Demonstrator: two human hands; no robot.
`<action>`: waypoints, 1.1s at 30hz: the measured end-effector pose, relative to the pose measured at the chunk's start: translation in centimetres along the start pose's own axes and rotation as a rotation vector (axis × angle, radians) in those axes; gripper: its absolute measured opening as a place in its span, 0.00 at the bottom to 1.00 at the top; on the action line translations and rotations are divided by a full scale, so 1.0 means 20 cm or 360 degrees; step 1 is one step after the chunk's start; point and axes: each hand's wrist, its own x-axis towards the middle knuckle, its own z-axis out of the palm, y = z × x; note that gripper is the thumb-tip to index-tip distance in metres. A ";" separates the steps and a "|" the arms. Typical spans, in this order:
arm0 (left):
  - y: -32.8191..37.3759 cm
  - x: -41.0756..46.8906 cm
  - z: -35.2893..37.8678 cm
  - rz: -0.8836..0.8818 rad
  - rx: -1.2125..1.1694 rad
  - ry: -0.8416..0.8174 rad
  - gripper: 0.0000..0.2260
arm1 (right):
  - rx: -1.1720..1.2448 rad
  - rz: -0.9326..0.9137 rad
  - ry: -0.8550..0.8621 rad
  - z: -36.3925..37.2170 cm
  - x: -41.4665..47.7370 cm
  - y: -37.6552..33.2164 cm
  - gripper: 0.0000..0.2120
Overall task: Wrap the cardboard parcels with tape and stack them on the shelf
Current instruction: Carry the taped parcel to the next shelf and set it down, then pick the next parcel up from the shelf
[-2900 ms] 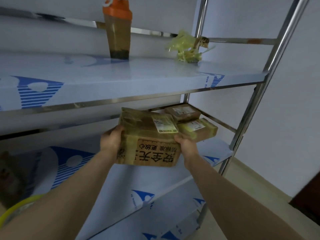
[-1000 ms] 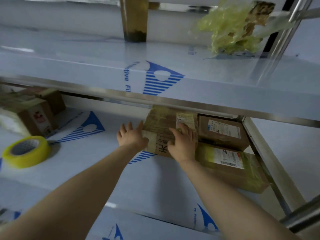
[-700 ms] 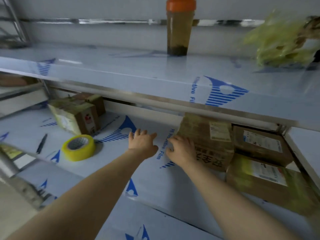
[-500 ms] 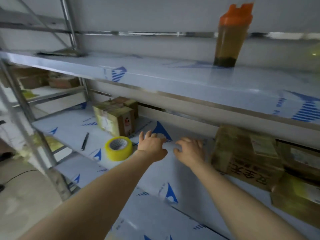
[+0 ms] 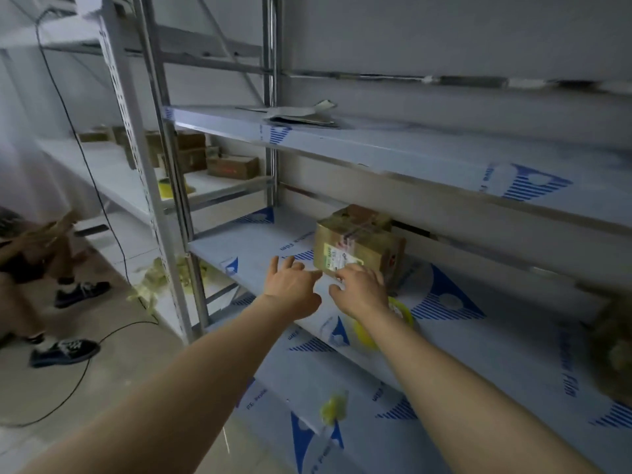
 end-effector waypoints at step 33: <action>-0.89 1.48 0.12 0.0863 -0.0319 -0.0331 0.25 | -0.0499 0.0994 0.0064 0.31 1.16 -0.21 0.30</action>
